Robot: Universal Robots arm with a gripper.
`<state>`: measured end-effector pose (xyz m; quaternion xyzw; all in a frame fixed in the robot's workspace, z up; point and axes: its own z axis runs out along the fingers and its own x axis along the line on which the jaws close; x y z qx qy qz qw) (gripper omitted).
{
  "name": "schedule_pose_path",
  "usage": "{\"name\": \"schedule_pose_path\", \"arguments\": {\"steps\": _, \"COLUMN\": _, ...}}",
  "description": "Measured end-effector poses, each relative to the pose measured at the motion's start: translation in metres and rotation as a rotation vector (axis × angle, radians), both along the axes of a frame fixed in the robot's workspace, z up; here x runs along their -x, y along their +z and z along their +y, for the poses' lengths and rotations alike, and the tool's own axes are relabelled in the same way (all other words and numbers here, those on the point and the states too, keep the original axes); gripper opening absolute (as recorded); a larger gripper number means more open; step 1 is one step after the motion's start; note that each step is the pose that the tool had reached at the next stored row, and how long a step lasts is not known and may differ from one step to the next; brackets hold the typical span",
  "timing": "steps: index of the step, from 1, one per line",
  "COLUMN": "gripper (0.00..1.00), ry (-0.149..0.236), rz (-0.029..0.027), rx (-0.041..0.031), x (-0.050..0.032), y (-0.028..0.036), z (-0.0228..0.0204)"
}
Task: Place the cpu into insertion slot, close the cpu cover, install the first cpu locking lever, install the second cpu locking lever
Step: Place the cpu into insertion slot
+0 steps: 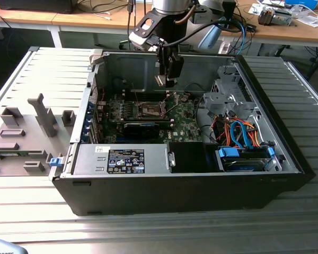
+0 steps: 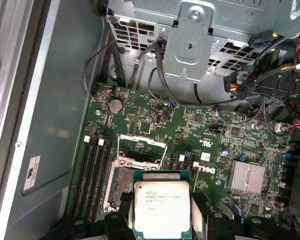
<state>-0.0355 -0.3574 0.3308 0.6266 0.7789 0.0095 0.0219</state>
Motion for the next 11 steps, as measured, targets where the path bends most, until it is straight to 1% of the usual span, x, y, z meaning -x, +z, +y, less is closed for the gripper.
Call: {"name": "schedule_pose_path", "arguments": {"steps": 11, "gripper": 0.54, "ry": -0.013, "rz": 0.0, "rx": 0.0, "x": 0.0, "y": 0.0, "z": 0.0}}
